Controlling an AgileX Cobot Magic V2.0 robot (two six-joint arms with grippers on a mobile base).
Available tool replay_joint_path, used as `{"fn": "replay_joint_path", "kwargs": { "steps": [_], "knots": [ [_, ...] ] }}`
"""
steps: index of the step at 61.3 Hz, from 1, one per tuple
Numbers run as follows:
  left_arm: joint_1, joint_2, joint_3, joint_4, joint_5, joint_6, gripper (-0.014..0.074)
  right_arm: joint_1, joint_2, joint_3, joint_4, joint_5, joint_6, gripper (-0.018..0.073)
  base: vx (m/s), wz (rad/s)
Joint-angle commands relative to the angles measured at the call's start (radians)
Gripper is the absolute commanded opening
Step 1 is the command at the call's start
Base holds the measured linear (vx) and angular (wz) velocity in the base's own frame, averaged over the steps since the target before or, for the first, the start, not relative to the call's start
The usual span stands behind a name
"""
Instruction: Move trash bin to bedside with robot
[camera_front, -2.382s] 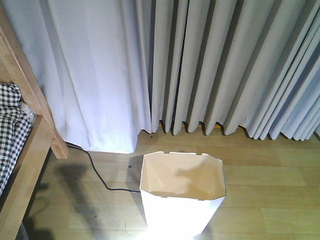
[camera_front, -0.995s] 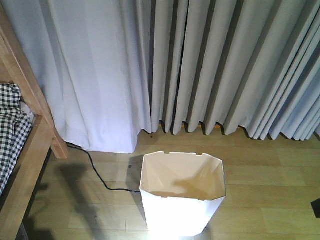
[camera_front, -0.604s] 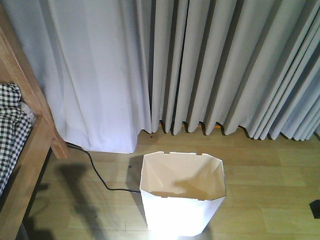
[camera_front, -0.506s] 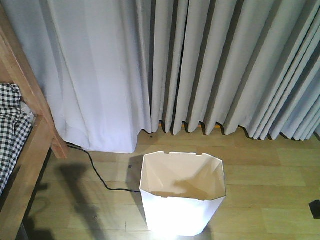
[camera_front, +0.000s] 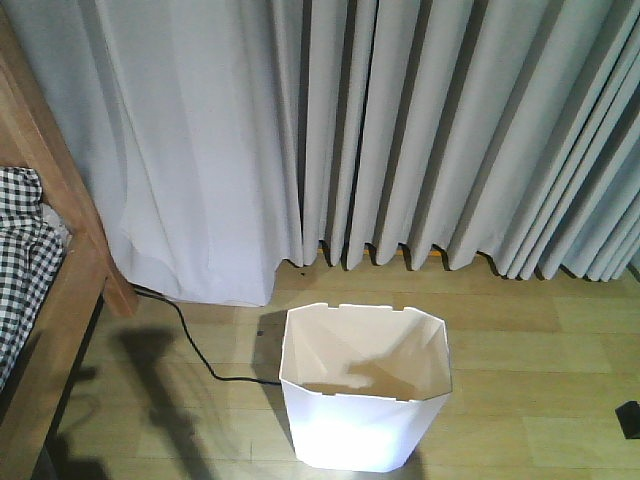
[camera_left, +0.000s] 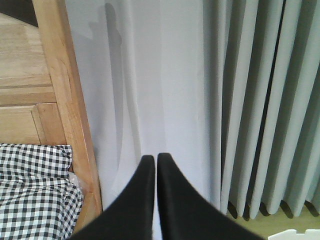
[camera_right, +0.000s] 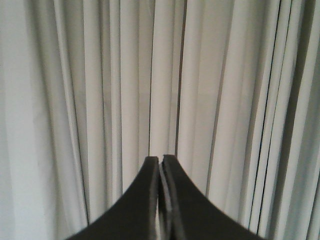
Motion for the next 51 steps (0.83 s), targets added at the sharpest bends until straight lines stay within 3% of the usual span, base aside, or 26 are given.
{"fn": "replay_joint_path", "kwargs": {
  "steps": [1, 51],
  "knots": [
    [-0.002, -0.014, 0.019, -0.004, -0.068, 0.0, -0.0006, -0.004, -0.011, 0.007, 0.003, -0.055, -0.003, -0.0009, 0.0, 0.0],
    [-0.002, -0.014, 0.019, -0.004, -0.068, 0.0, -0.0006, -0.004, -0.011, 0.007, 0.003, -0.029, -0.003, -0.0009, 0.0, 0.0]
  ]
}}
